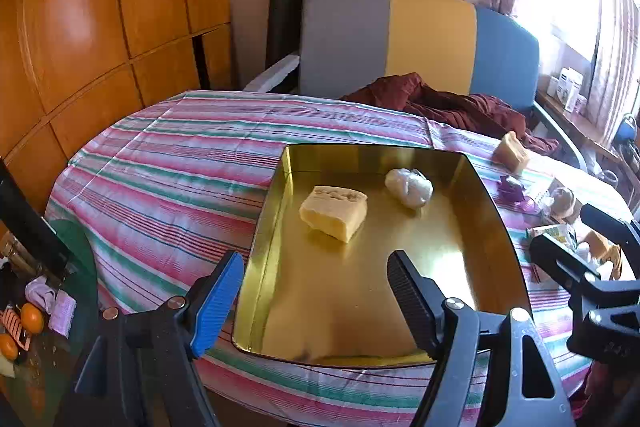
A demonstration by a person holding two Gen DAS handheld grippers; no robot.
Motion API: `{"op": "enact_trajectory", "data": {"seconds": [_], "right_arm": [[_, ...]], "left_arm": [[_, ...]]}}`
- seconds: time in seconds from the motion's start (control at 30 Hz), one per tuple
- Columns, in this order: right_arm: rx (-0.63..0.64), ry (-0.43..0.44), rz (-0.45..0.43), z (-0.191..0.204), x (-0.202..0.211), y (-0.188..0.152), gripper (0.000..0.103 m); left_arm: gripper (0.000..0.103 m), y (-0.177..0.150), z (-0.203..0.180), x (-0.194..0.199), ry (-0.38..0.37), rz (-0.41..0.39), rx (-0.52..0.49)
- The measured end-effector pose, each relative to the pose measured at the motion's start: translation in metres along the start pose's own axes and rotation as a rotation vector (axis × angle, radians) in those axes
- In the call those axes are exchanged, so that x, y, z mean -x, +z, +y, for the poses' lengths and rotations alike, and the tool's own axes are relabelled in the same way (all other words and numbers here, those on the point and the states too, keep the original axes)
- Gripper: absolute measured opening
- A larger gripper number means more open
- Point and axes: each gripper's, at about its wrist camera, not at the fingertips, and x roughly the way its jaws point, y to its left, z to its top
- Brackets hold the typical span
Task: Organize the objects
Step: 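Move both grippers back toward the scattered items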
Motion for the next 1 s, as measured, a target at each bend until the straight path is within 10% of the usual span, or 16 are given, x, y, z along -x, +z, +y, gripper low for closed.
{"op": "enact_trajectory", "data": {"seconds": [0.53, 1.0], "right_arm": [[-0.123, -0.110, 0.025, -0.067, 0.005, -0.020, 0.103], [-0.244, -0.242, 0.052, -0.140, 0.016, -0.037, 0.103]], "left_arm": [[0.076, -0.004, -0.027, -0.028, -0.059, 0.127, -0.049], [0.075, 0.034, -0.095, -0.038, -0.347, 0.147, -0.178]]}}
